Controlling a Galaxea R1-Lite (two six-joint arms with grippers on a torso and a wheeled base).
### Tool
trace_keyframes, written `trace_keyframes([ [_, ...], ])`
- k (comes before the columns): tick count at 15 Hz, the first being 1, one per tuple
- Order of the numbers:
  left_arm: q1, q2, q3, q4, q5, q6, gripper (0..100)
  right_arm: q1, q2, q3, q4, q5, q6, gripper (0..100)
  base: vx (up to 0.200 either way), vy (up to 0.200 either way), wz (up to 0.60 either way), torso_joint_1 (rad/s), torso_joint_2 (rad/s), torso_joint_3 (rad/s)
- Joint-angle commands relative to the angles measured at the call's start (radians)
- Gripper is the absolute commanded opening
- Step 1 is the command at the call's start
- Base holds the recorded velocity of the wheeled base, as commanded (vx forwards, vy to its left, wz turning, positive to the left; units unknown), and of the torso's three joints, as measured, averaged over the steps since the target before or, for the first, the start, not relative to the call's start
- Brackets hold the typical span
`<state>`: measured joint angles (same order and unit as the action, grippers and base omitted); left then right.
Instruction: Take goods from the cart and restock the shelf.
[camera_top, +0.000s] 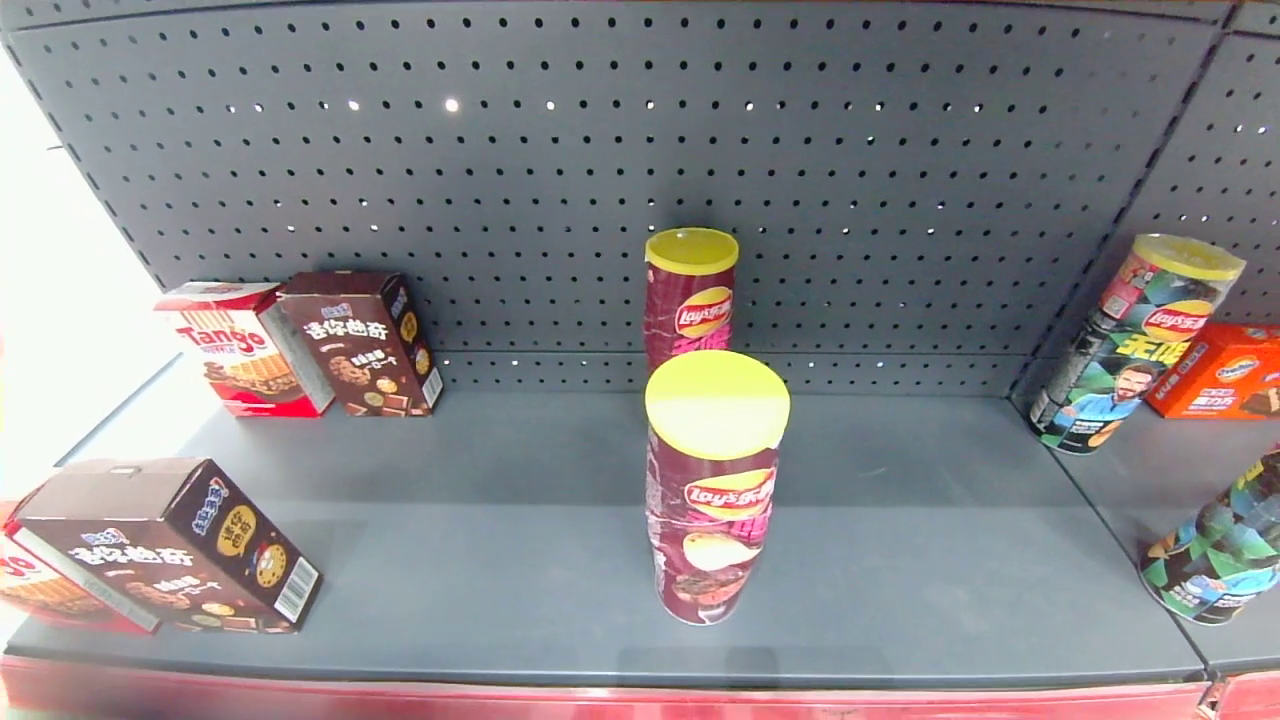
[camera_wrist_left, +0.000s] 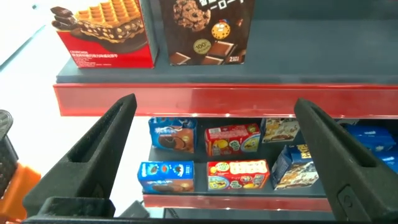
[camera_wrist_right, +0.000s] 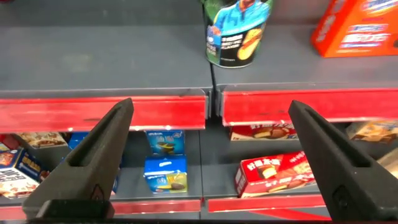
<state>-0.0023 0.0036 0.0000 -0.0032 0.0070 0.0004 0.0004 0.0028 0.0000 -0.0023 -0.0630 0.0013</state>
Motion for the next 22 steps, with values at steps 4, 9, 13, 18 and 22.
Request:
trace_keyframes([
  [4,0.001,0.001,0.0,0.0,0.001,-0.002,100,0.001,0.002,0.0,0.001,0.0,0.0,100,0.0,0.0,0.0,0.0,0.0,0.0],
  [9,0.001,0.001,0.0,0.0,0.001,-0.002,100,0.001,0.002,0.0,0.001,0.0,0.0,100,-0.04,0.0,0.0,0.001,0.0,0.0],
  [13,0.001,0.001,0.0,0.0,0.001,0.0,100,0.001,0.002,0.0,0.001,0.0,0.0,100,0.0,0.0,0.0,0.0,0.0,0.0],
  [18,0.001,0.003,0.0,0.0,0.001,0.0,100,0.001,0.002,0.0,0.001,0.0,0.0,100,0.0,0.0,0.0,0.0,0.0,0.0],
  [22,0.001,0.001,0.0,0.0,0.001,0.0,100,0.0,0.002,0.0,0.001,0.0,0.0,100,0.0,0.0,0.0,0.0,0.0,0.0],
])
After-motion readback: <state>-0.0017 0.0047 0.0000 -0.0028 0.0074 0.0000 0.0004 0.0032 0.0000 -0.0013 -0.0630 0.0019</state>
